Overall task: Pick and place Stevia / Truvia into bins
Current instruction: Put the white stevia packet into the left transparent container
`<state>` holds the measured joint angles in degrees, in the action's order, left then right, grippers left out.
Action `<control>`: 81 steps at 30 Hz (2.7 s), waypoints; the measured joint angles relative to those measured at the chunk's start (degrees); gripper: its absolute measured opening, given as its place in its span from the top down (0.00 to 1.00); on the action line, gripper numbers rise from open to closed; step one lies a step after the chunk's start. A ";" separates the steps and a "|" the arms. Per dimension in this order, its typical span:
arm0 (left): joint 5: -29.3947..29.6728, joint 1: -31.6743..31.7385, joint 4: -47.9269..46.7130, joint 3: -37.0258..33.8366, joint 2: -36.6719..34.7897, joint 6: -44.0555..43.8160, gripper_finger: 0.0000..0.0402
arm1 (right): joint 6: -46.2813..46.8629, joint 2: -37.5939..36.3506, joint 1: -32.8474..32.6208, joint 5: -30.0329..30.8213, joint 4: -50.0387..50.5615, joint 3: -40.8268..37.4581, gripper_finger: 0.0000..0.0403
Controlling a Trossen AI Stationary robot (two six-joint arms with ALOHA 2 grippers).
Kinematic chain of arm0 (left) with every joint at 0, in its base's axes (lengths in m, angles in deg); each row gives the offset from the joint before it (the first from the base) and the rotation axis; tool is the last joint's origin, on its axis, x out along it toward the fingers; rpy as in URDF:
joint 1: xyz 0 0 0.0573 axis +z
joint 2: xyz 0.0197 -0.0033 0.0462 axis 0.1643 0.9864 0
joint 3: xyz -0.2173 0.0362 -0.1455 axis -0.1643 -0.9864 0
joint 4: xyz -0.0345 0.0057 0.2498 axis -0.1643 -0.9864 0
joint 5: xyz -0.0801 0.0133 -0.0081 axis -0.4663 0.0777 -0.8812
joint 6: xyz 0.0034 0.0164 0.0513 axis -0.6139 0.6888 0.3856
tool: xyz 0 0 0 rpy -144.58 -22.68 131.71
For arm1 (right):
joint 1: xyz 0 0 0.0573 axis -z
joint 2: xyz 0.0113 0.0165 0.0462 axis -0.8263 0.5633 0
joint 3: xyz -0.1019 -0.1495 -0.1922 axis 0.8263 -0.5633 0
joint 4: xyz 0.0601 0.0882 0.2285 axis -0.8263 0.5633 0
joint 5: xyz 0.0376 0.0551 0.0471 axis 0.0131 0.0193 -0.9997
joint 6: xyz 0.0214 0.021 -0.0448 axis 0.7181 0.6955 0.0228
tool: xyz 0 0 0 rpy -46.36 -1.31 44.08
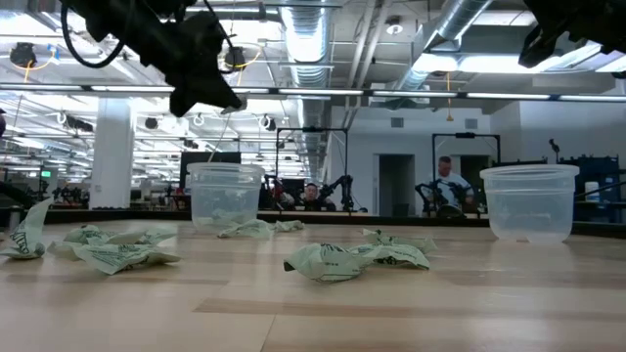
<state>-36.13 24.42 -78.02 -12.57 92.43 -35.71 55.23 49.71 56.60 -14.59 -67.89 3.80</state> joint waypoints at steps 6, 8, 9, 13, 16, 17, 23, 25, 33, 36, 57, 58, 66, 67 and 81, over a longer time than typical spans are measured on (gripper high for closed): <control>-2.05 0.00 -5.15 0.00 4.71 6.01 1.00 | 0.00 -0.01 0.02 0.01 0.02 0.01 1.00; -2.48 0.00 -5.16 0.04 6.39 7.18 1.00 | 0.00 -0.01 0.00 0.00 0.01 0.00 1.00; -2.67 0.00 -5.51 0.34 7.24 7.43 1.00 | 0.00 -0.01 0.02 0.01 0.00 0.01 1.00; -3.01 0.00 -6.56 2.34 10.60 8.83 1.00 | 0.00 -0.01 0.00 0.00 0.00 0.00 1.00; -2.98 0.00 -9.55 4.69 13.36 9.40 1.00 | 0.00 0.00 0.00 0.00 0.01 0.00 1.00; -2.94 0.00 -10.50 5.53 14.31 9.41 1.00 | 0.00 -0.02 0.00 0.00 0.00 0.01 1.00; -2.94 0.00 -14.41 9.75 17.96 8.85 0.90 | 0.00 -0.01 0.01 0.00 0.00 0.02 1.00; -3.23 0.00 -14.63 10.55 18.12 8.87 0.85 | 0.00 -0.01 0.00 0.00 0.01 0.01 1.00; -3.34 0.00 -14.77 12.32 17.78 8.40 0.67 | 0.00 -0.01 0.02 0.00 0.00 0.02 1.00; -3.11 -0.02 -14.65 13.65 17.78 8.75 0.64 | 0.00 -0.02 0.01 0.00 0.00 0.02 1.00; -7.15 13.20 -18.30 33.17 36.94 6.35 0.63 | 0.00 -0.01 0.00 0.01 0.00 0.02 1.00; -7.51 13.20 -20.41 35.76 39.25 6.84 0.63 | 0.00 -0.01 0.01 0.00 0.00 0.02 1.00; -2.57 11.38 -36.44 54.27 54.48 6.95 0.63 | 0.00 0.00 0.00 0.00 0.02 0.02 1.00; -2.40 11.04 -36.67 55.85 55.94 6.68 0.63 | 0.00 -0.01 0.00 0.00 0.01 0.02 1.00; 6.10 7.80 -45.96 62.16 64.98 -10.69 0.63 | 0.00 0.00 0.00 0.00 0.01 0.02 1.00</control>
<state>-30.03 32.22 -123.98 49.60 157.41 -46.40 55.23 49.71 56.60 -14.59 -67.88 3.82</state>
